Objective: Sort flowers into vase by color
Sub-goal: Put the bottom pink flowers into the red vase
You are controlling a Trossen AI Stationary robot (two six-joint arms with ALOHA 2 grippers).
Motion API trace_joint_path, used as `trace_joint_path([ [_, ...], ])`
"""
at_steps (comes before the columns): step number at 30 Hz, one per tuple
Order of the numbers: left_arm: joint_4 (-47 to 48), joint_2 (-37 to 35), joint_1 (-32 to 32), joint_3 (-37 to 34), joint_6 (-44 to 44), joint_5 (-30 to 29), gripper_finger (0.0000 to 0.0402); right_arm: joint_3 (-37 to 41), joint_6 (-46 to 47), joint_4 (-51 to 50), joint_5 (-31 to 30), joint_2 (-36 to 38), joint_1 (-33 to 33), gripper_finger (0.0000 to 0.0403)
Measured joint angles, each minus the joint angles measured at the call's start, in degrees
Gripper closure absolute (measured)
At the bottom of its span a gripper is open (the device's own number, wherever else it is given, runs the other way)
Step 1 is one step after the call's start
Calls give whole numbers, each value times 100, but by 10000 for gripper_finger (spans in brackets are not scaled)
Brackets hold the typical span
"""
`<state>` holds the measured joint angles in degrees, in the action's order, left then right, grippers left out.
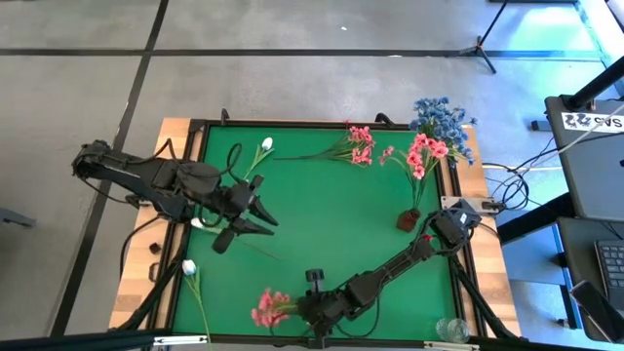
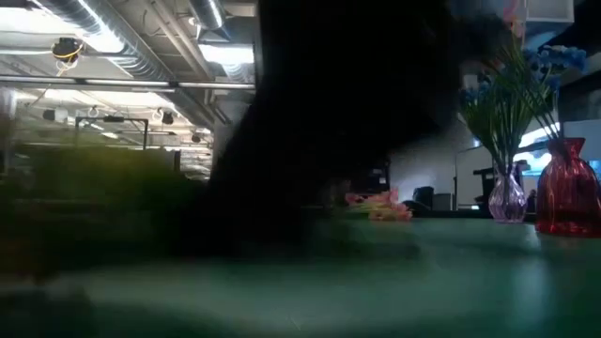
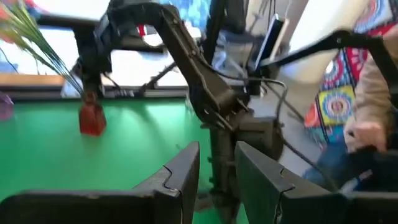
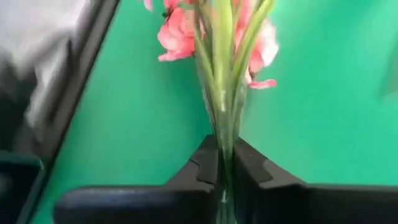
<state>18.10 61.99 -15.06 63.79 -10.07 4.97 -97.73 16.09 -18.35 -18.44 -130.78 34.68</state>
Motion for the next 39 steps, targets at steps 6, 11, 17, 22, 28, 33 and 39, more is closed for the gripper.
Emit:
trace_joint_path([
  [6, -104, -20, 25, 0, 146, 13, 302, 397, 66, 320, -404, 1332, -174, 390],
  [11, -164, -123, 31, 0, 371, 35, 302, 1900, -166, 1321, -658, 3092, -364, 389],
  [17, -812, -174, 187, 2, 1005, 56, 302, 4013, -340, 3415, -569, 5565, -350, 393],
  [22, -1212, -81, 572, 2, 863, 82, 302, 4770, -1156, 4124, 28, 7298, -361, 394],
  [28, -1608, 119, 1106, 2, 723, 94, 302, 4951, -2143, 3999, 1204, 8681, -361, 394],
  [33, -1855, 340, 1437, 2, 547, 93, 302, 4968, -2685, 3072, 1502, 9600, -361, 394],
  [39, -1801, 410, 1638, 2, 443, 241, 302, 4990, -3017, 2254, 1518, 10368, -361, 394],
])
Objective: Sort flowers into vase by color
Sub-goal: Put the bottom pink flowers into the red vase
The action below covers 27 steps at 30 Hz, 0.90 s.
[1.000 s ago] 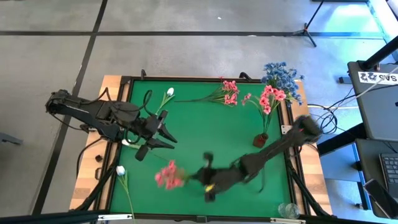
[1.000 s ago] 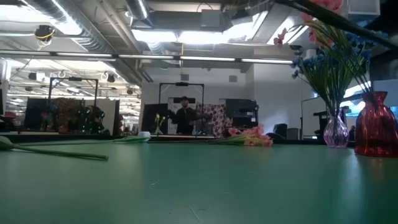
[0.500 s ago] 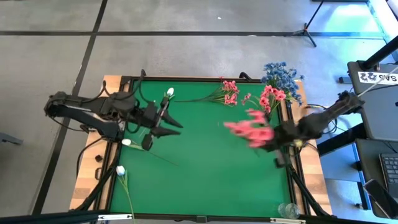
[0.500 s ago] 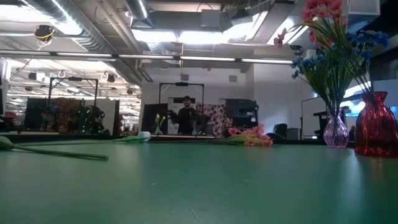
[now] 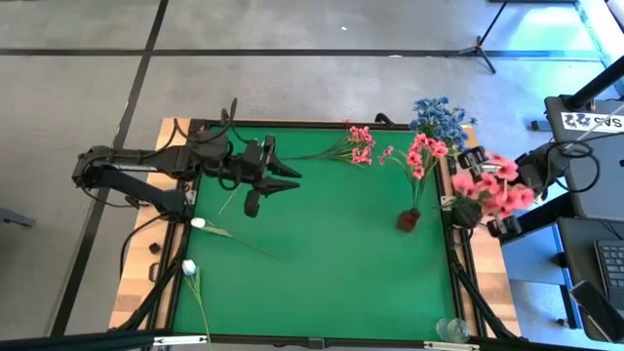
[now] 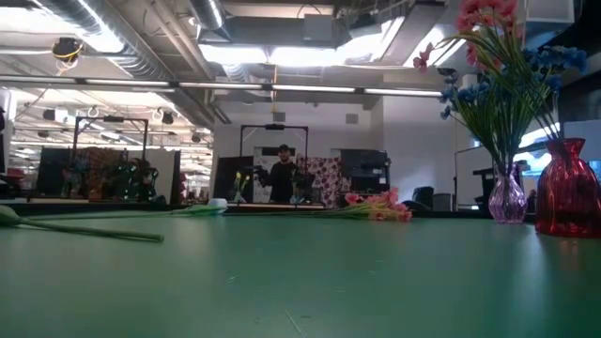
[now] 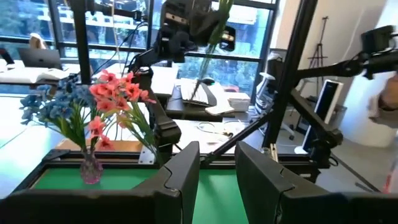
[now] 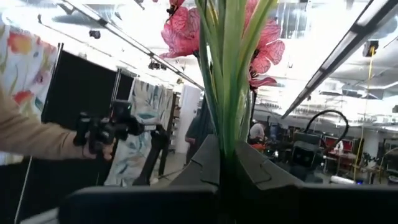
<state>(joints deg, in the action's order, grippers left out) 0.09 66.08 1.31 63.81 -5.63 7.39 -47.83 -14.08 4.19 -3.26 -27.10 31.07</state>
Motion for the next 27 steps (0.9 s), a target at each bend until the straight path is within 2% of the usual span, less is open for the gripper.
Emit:
trace_joint_path([
  [3, -12, -9, 205, 0, 82, 232, 302, 353, -170, -74, 0, 301, 0, 394],
  [8, -21, -12, 565, -73, 171, 256, 302, 1356, -36, 412, -654, 748, 0, 394],
  [11, -250, -9, 716, -489, 153, 206, 302, 1801, 152, 587, -1064, 1019, 0, 394],
  [15, -1586, -8, 819, -1496, -178, 138, 302, 2048, 617, 394, -1281, 1397, 0, 394],
  [20, -3488, 6, 856, -2900, -573, -78, 302, 2054, 304, 45, -1631, 1577, 0, 394],
  [23, -4349, -13, 746, -3414, -675, -90, 302, 2054, 28, -116, -1796, 1576, 0, 390],
  [27, -4812, -6, 555, -3681, -722, -67, 302, 2054, 21, -54, -2008, 1588, 0, 395],
])
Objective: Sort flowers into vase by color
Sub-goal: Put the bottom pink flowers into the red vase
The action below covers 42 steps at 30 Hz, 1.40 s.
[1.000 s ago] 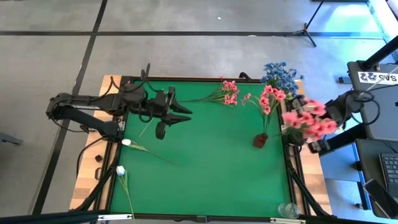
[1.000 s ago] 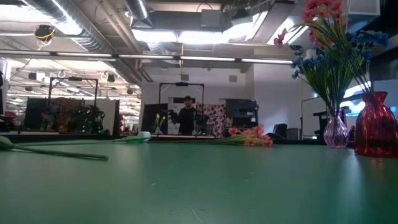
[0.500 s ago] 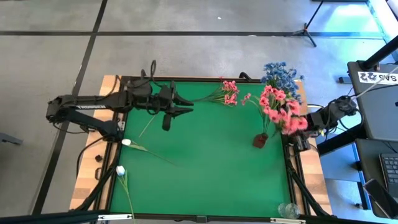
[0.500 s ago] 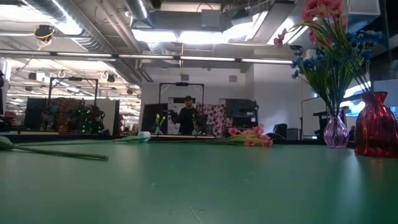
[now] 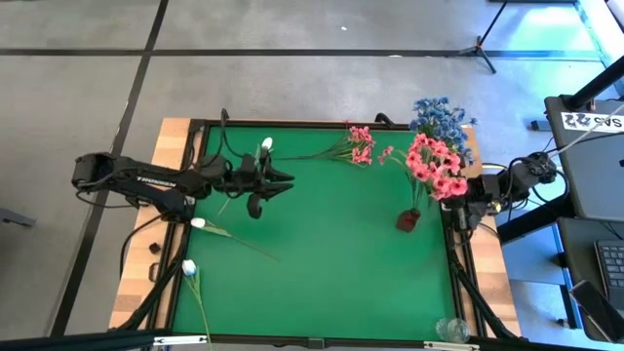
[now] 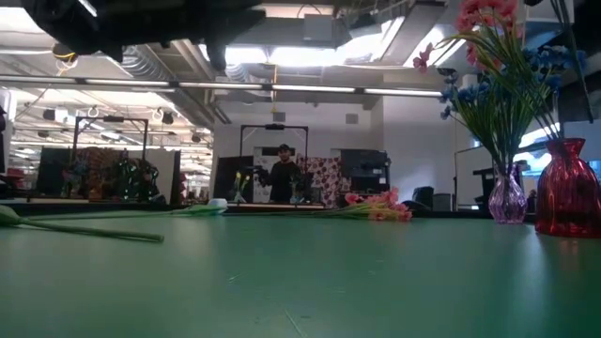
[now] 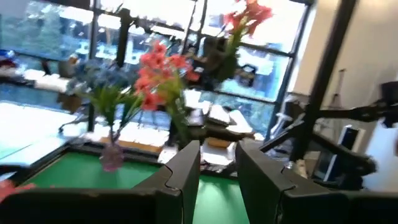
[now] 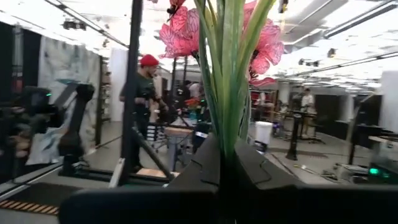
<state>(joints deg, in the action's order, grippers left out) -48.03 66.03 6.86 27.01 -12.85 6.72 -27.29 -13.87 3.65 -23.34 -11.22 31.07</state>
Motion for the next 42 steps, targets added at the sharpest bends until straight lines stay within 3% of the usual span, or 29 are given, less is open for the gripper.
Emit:
trace_joint_path([
  [6, 60, -2, -78, -59, -199, 245, 302, -3, -444, 262, -603, -42, 0, 395],
  [12, 84, -3, -77, -59, -202, 270, 302, 65, -444, 623, -239, -39, 0, 395],
  [18, 97, -3, -101, -59, -340, 324, 302, 889, -715, 2406, 239, -35, 0, 395],
  [28, 300, -3, -568, -61, -355, 327, 302, 1058, -1195, 2333, 91, 187, 0, 395],
  [42, 348, -3, -672, -61, -378, 133, 302, 1068, -402, 1224, 118, 284, 2, 395],
])
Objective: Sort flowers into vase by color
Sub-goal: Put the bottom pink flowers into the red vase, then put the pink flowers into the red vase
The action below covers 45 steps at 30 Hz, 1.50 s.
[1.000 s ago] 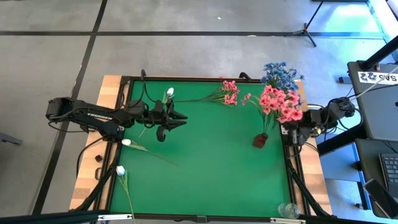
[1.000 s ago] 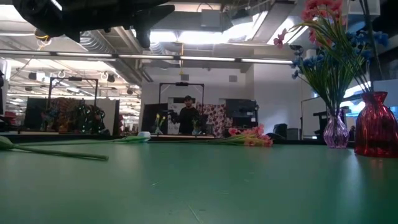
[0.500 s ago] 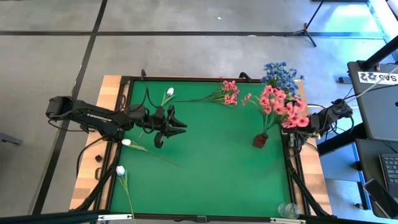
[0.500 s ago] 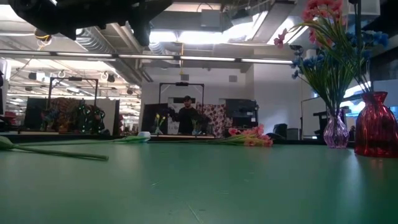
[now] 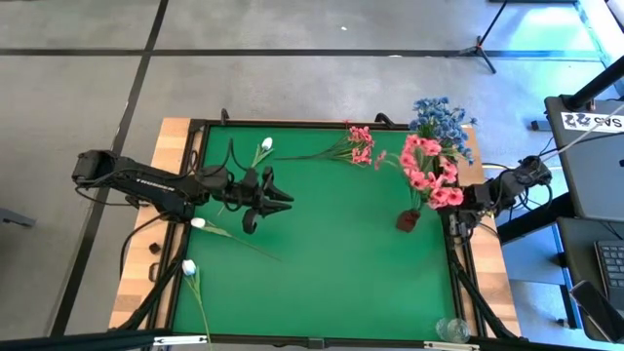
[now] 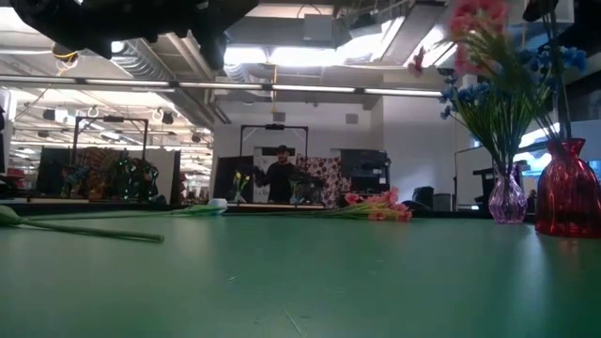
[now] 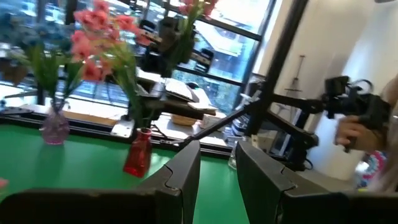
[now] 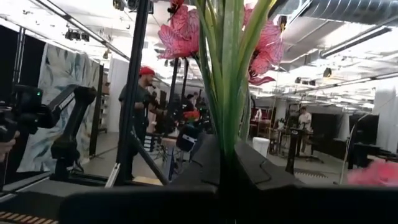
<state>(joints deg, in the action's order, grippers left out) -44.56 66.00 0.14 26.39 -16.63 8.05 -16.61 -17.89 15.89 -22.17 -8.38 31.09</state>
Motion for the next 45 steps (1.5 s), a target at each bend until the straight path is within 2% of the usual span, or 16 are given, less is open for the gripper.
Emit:
trace_joint_path([
  [4, 77, 0, 2, -1, -196, -519, 302, 242, 107, 102, -150, 0, 0, 395],
  [11, 4, 2, -247, -7, -1606, -609, 302, 388, 294, 73, -538, 2, 0, 395],
  [13, -170, 1, -390, -7, -1753, -785, 302, 390, 306, 12, -695, 0, 0, 388],
  [15, -276, 1, -535, -8, -1734, -1109, 302, 390, 392, -90, -822, 0, 0, 376],
  [18, -660, 2, -696, -9, -1108, -1519, 302, 386, 694, -356, -985, 1, 0, 364],
  [21, -1143, 4, -772, -9, -640, -1748, 302, 267, 992, -916, -980, 0, 0, 356],
  [24, -1564, -4, -785, -4, -780, -2000, 302, 26, 1241, -1519, -980, 0, 0, 349],
  [30, -1430, 168, -787, 4, -1037, -2305, 302, -522, 1706, -2656, -980, 0, 0, 333],
  [37, -1399, 1016, -709, 383, -1160, -2470, 302, -1360, 2876, -4436, -881, 0, 0, 287],
  [40, -959, 1303, -644, 738, -1054, -2481, 302, -1753, 3142, -5017, -555, 0, 0, 262],
  [45, 835, 1433, -458, 1491, -1020, -2510, 302, -2205, 3698, -6108, -241, -57, 0, 231],
])
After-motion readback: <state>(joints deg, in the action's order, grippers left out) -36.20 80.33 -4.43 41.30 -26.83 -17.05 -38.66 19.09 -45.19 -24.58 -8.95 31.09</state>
